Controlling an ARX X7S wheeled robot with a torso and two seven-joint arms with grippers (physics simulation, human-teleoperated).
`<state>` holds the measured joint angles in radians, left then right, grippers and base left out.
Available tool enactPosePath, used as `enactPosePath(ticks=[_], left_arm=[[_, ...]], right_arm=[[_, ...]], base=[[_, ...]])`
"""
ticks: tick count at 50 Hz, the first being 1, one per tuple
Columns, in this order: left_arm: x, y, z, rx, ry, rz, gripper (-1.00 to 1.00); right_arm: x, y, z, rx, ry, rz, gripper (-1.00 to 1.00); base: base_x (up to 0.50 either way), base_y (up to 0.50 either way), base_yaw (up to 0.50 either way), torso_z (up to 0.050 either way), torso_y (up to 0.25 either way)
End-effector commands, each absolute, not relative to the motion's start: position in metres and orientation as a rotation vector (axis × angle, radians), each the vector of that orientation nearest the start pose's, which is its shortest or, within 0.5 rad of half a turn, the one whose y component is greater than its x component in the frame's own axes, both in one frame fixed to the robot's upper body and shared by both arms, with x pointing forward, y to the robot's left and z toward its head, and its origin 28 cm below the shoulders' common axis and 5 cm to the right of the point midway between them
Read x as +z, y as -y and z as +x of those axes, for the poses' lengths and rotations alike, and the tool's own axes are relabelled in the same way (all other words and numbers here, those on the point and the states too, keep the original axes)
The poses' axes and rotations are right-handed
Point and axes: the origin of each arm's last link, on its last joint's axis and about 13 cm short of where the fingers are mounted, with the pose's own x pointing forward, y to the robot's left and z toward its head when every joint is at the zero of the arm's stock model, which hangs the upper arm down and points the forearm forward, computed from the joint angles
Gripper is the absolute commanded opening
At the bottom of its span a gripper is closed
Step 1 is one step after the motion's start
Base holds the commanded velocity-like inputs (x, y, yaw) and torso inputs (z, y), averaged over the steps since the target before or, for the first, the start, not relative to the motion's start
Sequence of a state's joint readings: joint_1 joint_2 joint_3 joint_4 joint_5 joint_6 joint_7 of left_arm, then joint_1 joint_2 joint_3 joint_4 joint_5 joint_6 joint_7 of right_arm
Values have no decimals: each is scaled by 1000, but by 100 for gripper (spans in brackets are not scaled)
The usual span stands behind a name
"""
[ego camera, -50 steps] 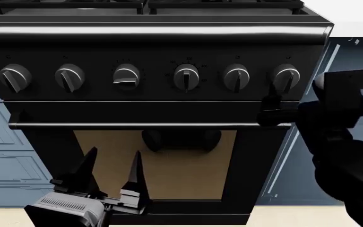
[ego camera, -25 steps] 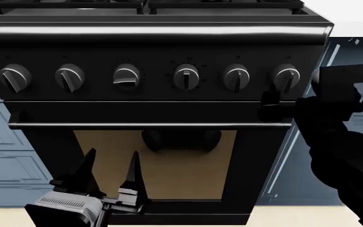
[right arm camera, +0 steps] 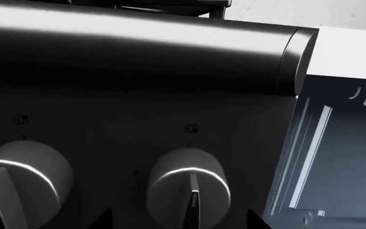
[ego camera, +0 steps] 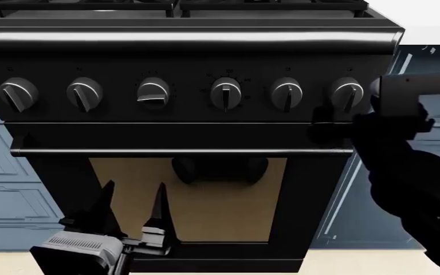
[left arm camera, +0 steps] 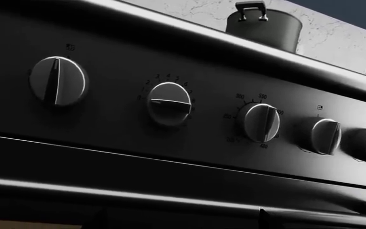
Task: Frozen meat rests on a plate on the counter. Retrieve the meat and place it in a pot on a burner. Then turn the burner on.
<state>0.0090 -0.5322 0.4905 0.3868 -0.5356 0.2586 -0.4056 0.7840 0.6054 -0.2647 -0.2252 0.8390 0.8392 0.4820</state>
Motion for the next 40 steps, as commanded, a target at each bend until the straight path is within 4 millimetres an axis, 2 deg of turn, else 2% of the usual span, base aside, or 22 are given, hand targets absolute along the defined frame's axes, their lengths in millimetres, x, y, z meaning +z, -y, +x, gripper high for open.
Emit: enactPosePath(ticks=[1, 40], left_arm=[[83, -206, 179, -188, 271, -238, 100], [80, -207, 182, -173, 259, -241, 100]], right_arm=[[211, 159, 302, -46, -57, -80, 100], [207, 164, 317, -83, -66, -100, 100]], base=[[0, 0, 0, 0, 0], [0, 0, 0, 0, 0]])
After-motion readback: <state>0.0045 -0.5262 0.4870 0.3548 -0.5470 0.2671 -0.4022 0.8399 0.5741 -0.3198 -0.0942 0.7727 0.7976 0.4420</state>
